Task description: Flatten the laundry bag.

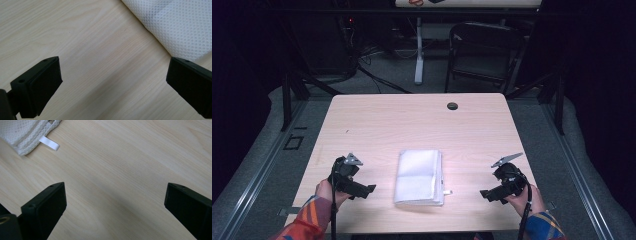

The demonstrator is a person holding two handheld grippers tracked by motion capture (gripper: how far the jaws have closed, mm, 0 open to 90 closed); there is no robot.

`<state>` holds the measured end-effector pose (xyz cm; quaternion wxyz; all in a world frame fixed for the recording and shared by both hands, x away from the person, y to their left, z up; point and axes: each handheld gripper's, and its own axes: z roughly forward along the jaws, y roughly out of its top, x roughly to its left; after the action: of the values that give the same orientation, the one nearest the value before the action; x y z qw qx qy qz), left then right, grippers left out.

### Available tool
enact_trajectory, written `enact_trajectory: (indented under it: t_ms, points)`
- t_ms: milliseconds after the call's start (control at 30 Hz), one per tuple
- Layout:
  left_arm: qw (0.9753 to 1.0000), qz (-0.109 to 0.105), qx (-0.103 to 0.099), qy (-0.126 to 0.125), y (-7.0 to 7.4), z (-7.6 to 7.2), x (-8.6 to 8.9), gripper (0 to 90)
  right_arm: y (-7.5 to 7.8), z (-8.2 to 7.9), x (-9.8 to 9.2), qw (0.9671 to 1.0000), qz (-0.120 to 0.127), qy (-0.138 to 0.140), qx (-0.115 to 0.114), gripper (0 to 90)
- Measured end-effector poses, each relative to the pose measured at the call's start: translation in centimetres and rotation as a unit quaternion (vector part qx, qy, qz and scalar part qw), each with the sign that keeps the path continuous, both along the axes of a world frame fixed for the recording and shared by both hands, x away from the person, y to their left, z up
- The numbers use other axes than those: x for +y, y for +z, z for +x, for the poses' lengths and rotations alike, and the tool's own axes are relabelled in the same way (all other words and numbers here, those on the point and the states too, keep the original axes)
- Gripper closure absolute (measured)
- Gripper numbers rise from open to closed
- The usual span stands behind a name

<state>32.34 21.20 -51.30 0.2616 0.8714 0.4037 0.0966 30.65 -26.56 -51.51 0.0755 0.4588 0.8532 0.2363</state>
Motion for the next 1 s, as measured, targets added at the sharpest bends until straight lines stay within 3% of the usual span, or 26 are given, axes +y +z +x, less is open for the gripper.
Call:
enact_trajectory:
  t_ms: [33, 67, 100, 200, 400, 433, 533, 567, 600, 733, 833, 1000]
  points:
    - [1.0, -0.001, 0.0, 0.0, 0.0, 0.0, 0.0, 0.0, 0.2, 0.1, -0.1, 0.9998, -0.017, 0.01, 0.005, 4.0]
    - [1.0, -0.001, 0.0, 0.0, 0.0, 0.0, 0.0, 0.0, 0.2, 0.1, -0.1, 0.9998, -0.017, 0.01, 0.005, 4.0]
    - [1.0, -0.004, 0.0, 0.001, 0.1, -0.1, 0.0, 0.0, 0.1, 0.1, 0.2, 1.0, -0.003, 0.007, 0.001, 4.0]
    - [1.0, -0.007, -0.001, -0.003, 0.2, -0.1, -0.1, 0.0, 0.0, 0.2, 0.2, 0.9999, -0.008, 0.01, 0.007, 4.1]
    - [0.9999, -0.013, -0.009, -0.003, 0.3, -0.3, -0.3, 0.0, 0.2, 0.2, 0.5, 0.9999, -0.009, 0.008, -0.002, 6.1]
    - [0.9999, -0.013, -0.009, -0.003, 0.3, -0.3, -0.3, 0.0, 0.2, 0.2, 0.6, 0.9999, 0.0, 0.012, 0.007, 6.0]
    - [0.9998, -0.016, -0.011, -0.004, 0.3, -0.4, -0.5, 0.0, -0.2, 0.1, 0.9, 0.9999, 0.011, -0.002, -0.007, 6.0]
    - [0.9998, -0.016, -0.014, -0.006, 0.4, -0.5, -0.6, 0.0, 0.2, 0.2, 0.8, 0.9998, -0.008, 0.016, 0.008, 6.0]
    - [0.9995, -0.016, -0.023, -0.013, 0.3, -0.6, -0.9, 0.0, 0.3, 0.2, 0.8, 0.9997, -0.02, 0.014, 0.003, 6.0]
    - [0.9992, -0.016, -0.029, -0.022, 0.4, -0.6, -1.4, 0.0, 0.5, 0.3, 1.0, 0.9998, -0.016, 0.008, -0.006, 6.0]
    - [0.9986, -0.018, -0.037, -0.032, 0.6, -0.8, -2.0, 0.0, 0.4, 0.5, 1.3, 0.9994, -0.028, 0.018, 0.006, 6.1]
    - [0.9982, -0.018, -0.039, -0.043, 0.6, -0.8, -2.9, 0.0, 0.3, 0.6, 1.8, 0.9995, -0.021, 0.024, 0.003, 6.4]
